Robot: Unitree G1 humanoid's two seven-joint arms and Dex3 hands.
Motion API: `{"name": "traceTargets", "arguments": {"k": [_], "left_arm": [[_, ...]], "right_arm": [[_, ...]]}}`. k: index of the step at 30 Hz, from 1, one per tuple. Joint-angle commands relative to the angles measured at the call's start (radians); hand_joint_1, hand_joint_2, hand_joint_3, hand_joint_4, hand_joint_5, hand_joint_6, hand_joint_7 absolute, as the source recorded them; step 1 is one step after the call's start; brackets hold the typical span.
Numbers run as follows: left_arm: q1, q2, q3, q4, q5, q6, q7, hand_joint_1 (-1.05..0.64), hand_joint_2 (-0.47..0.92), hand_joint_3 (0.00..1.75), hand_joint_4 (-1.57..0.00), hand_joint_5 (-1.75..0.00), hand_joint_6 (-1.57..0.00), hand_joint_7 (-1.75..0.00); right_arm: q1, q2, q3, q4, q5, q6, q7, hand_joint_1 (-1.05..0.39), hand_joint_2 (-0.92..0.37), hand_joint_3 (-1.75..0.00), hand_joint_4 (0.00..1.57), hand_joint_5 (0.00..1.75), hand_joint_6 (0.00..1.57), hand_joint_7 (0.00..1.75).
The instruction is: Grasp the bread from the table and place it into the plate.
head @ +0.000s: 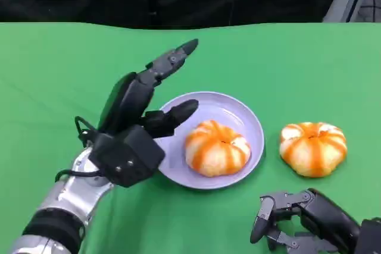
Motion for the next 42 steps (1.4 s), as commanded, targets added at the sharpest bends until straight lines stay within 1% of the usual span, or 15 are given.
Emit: {"name": "traceTargets", "arguments": {"k": [1, 2, 3, 5, 6, 11, 12, 15, 21, 26, 30, 42], "left_arm": [[0.024, 0.006, 0.025, -0.024, -0.038, -0.001, -0.047, -0.81, 0.92, 0.58, -0.61, -0.04, -0.46, -0.02], [0.025, 0.005, 0.027, -0.026, -0.038, 0.000, -0.052, -0.81, 0.92, 0.57, -0.61, -0.03, -0.46, -0.02], [0.036, -0.004, 0.047, -0.024, -0.093, -0.020, -0.092, -0.81, 0.92, 0.57, -0.61, -0.03, -0.46, -0.02], [0.053, -0.019, 0.077, -0.020, -0.177, -0.050, -0.161, -0.75, 0.92, 0.51, -0.69, -0.04, -0.50, -0.02], [0.057, -0.023, 0.086, -0.019, -0.200, -0.058, -0.184, -0.74, 0.92, 0.50, -0.70, -0.04, -0.51, -0.02], [0.058, -0.030, 0.108, -0.017, -0.219, -0.063, -0.229, -0.73, 0.92, 0.49, -0.71, -0.04, -0.52, -0.02], [0.077, -0.042, 0.126, -0.031, -0.280, -0.049, -0.279, -0.73, 0.92, 0.49, -0.71, -0.04, -0.52, -0.02], [0.120, -0.065, 0.168, -0.068, -0.415, -0.016, -0.400, -0.67, 0.92, 0.39, -0.70, -0.02, -0.54, -0.02], [0.184, -0.093, 0.224, -0.144, -0.561, 0.048, -0.552, -0.61, 0.92, 0.27, -0.73, -0.01, -0.56, -0.01], [0.217, -0.098, 0.261, -0.172, -0.603, 0.073, -0.613, -0.60, 0.92, 0.23, -0.75, -0.02, -0.57, -0.01], [0.253, -0.098, 0.291, -0.204, -0.637, 0.097, -0.656, -0.58, 0.92, 0.21, -0.76, -0.02, -0.57, -0.01], [0.344, -0.111, 0.371, -0.241, -0.700, 0.103, -0.724, -0.55, 0.92, 0.10, -0.80, -0.02, -0.61, -0.01]], "right_arm": [[-0.006, -0.014, -0.008, 0.009, 0.012, -0.015, 0.003, -0.12, -0.92, -0.48, 0.71, 1.60, 0.79, 1.13], [-0.006, -0.014, -0.008, 0.009, 0.012, -0.016, 0.003, -0.12, -0.92, -0.48, 0.71, 1.60, 0.79, 1.13], [-0.006, -0.015, -0.009, 0.006, 0.010, -0.013, 0.002, -0.12, -0.92, -0.49, 0.71, 1.60, 0.79, 1.13], [-0.007, -0.016, -0.011, 0.007, 0.013, -0.016, 0.003, -0.12, -0.92, -0.48, 0.71, 1.59, 0.78, 1.12], [-0.008, -0.017, -0.011, 0.007, 0.014, -0.017, 0.004, -0.12, -0.92, -0.48, 0.71, 1.59, 0.78, 1.12], [-0.008, -0.016, -0.012, 0.008, 0.014, -0.019, 0.005, -0.12, -0.92, -0.48, 0.71, 1.59, 0.78, 1.12], [-0.009, -0.017, -0.013, 0.017, 0.014, -0.029, 0.006, -0.12, -0.92, -0.48, 0.71, 1.59, 0.78, 1.12], [-0.009, -0.018, -0.015, 0.032, 0.017, -0.044, 0.009, -0.11, -0.92, -0.48, 0.71, 1.58, 0.79, 1.09], [-0.005, -0.019, -0.016, 0.031, 0.021, -0.049, 0.012, -0.13, -0.92, -0.48, 0.71, 1.59, 0.79, 1.08], [-0.008, -0.017, -0.016, 0.033, 0.033, -0.040, 0.023, -0.12, -0.92, -0.47, 0.71, 1.58, 0.80, 1.08], [-0.009, -0.018, -0.017, 0.030, 0.028, -0.048, 0.018, -0.12, -0.92, -0.47, 0.71, 1.59, 0.79, 1.08], [0.000, -0.022, -0.017, 0.017, 0.030, -0.038, 0.020, -0.12, -0.92, -0.47, 0.72, 1.60, 0.79, 1.09]]}}
